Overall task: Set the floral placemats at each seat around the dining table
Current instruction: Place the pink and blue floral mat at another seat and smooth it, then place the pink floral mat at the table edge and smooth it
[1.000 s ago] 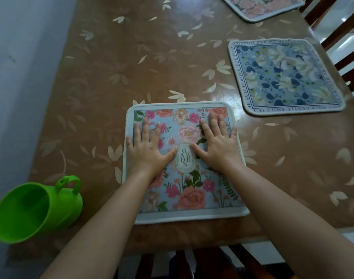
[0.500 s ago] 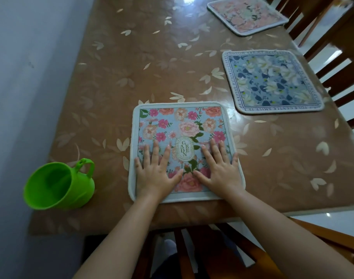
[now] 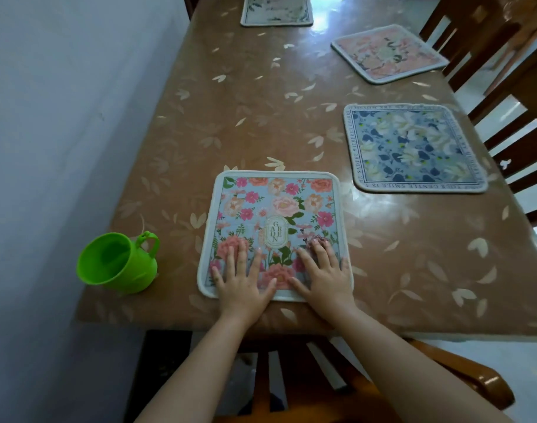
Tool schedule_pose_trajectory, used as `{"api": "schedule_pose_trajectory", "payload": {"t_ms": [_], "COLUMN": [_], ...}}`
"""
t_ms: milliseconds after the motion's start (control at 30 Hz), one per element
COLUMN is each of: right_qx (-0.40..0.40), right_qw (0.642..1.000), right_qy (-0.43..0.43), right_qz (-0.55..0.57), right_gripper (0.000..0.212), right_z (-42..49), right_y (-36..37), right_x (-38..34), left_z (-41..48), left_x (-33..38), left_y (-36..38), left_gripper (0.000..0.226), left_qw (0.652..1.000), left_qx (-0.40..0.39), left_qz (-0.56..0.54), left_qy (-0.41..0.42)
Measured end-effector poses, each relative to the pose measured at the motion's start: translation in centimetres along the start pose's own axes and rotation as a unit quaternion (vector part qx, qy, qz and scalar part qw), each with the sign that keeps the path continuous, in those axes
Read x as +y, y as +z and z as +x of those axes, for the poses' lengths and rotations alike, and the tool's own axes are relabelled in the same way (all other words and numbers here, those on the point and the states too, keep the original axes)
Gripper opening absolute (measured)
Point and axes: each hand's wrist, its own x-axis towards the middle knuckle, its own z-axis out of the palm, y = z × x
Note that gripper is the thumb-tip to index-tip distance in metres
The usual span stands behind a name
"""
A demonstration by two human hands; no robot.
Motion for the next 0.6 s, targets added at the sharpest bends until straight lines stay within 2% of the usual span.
{"api": "schedule_pose_trajectory", "payload": {"t_ms": [100, 167, 233, 400, 600], "right_qx": [-0.014, 0.004, 0.02, 0.098, 0.13], "right_qw": [0.999, 0.998, 0.998, 0.991, 0.989], "right_qy": [-0.031, -0.047, -0.059, -0.089, -0.071], "right_qz": [0.017, 0.034, 0.03, 0.033, -0.017], "right_gripper": [0.056, 0.04, 0.034, 0.029, 0.029], "right_z": [-0.7, -1.1, -1.8, -4.0, -7.5], "right_y": [-1.7, -3.5, -5.3, -9.4, -13.3], "right_x": [0.5, 1.3, 2.5, 6.2, 12.4], "left_z": [-1.0, -1.7, -2.6, -4.6, -6.1], "left_x": [2.2, 3.9, 5.9, 12.2, 20.3], "left_y": [-1.1, -2.2, -3.1, -4.3, -6.0], "left_gripper": [0.062, 0.056, 0.052, 0.048, 0.043], "left_qw": [0.999, 0.998, 0.996, 0.994, 0.977], "left_qx": [-0.013, 0.002, 0.03, 0.106, 0.189], "left_qz": [-0.022, -0.035, -0.044, -0.019, -0.025], "left_qy": [-0.04, -0.059, -0.065, 0.004, 0.09]}}
